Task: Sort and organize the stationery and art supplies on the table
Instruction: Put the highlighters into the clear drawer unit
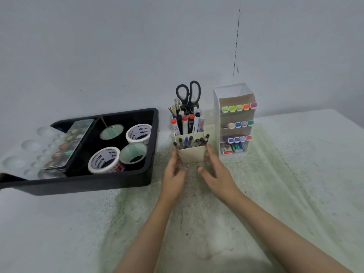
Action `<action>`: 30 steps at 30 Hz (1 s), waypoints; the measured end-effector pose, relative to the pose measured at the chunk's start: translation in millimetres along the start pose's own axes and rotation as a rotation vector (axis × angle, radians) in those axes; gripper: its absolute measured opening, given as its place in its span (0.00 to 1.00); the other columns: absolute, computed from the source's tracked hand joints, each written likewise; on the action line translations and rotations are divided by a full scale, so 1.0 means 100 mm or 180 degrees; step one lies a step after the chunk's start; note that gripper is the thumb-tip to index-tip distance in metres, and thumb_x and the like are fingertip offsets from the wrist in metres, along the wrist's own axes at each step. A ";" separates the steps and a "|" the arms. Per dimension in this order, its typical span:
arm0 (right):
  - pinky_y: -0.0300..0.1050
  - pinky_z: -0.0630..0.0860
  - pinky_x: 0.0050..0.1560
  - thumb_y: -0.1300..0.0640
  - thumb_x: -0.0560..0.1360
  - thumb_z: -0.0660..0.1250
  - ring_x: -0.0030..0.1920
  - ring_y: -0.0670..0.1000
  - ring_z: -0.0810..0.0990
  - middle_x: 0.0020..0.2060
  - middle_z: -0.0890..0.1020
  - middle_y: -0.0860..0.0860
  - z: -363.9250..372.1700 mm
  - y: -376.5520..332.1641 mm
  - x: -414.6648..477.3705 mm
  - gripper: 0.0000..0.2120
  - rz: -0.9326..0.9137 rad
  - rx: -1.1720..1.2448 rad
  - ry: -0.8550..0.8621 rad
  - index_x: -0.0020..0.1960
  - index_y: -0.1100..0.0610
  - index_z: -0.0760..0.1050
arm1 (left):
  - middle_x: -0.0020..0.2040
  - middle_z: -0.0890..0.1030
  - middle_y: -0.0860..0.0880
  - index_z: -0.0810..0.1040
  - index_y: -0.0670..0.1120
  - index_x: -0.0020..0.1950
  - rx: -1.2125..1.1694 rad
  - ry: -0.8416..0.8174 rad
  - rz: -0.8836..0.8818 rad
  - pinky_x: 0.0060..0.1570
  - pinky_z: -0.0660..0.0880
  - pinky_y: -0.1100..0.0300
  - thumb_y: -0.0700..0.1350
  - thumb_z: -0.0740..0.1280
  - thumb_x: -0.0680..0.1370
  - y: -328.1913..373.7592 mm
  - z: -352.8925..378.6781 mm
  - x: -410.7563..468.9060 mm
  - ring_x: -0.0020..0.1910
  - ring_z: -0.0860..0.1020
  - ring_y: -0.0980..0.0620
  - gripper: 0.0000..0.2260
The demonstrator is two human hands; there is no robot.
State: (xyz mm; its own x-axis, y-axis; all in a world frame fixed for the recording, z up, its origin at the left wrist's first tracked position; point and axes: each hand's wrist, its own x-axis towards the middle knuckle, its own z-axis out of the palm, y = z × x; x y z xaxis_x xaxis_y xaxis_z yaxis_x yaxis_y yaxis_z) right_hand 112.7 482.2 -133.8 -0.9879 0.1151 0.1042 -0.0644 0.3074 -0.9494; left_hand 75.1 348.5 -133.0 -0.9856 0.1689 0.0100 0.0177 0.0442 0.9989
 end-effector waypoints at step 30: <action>0.37 0.64 0.67 0.61 0.78 0.63 0.67 0.43 0.68 0.67 0.70 0.45 0.19 -0.18 -0.35 0.27 0.0198 0.0128 0.0777 0.74 0.52 0.60 | 0.67 0.71 0.57 0.64 0.58 0.72 -0.0117 -0.0388 -0.0022 0.58 0.69 0.67 0.32 0.58 0.79 0.05 -0.16 -0.22 0.64 0.70 0.61 0.27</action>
State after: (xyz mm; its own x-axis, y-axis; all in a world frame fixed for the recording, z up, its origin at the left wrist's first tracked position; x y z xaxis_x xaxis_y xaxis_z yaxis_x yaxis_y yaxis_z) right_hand 145.6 454.5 -125.8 -0.9270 0.3589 0.1090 -0.0149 0.2552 -0.9668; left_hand 94.0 329.4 -128.0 -0.9579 0.2871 -0.0005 0.0025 0.0100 0.9999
